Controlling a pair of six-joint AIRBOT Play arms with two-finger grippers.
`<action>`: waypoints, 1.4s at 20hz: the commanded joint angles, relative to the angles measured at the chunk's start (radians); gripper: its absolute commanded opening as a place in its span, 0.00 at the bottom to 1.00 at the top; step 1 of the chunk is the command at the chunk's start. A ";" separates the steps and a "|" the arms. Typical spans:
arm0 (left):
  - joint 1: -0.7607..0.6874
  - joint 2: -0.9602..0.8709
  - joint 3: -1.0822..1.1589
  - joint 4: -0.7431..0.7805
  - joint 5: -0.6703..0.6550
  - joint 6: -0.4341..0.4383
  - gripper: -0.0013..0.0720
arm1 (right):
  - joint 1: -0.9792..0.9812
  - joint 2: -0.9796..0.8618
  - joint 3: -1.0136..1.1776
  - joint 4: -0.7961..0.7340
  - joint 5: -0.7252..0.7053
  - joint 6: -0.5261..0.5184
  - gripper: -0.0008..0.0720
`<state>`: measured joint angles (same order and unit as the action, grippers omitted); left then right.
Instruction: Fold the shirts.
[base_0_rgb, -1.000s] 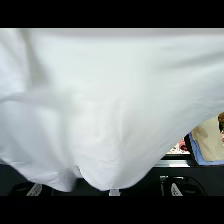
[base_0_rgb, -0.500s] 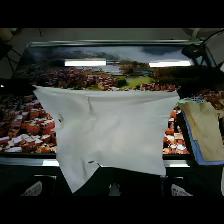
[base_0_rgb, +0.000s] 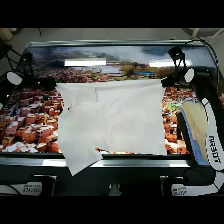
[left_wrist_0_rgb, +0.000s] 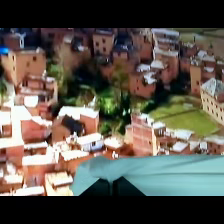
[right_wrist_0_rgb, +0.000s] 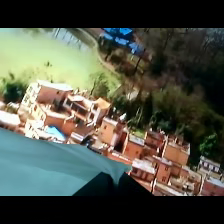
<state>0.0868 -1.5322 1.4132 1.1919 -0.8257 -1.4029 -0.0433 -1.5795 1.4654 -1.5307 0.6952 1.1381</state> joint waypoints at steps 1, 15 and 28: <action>-0.002 -0.146 0.146 0.001 0.049 -0.022 0.05 | -0.029 -0.047 -0.002 0.003 -0.179 0.051 0.04; 0.016 -0.175 0.175 0.055 -0.657 0.046 0.05 | -0.003 -0.010 -0.011 0.066 0.502 -0.145 0.05; 0.001 -0.178 0.034 -0.069 -0.649 0.029 0.05 | -0.003 -0.125 -0.024 0.158 0.561 -0.144 0.05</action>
<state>0.0891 -1.7100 1.4528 1.1584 -1.4685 -1.3628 -0.0467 -1.7023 1.4410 -1.3758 1.2484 0.9947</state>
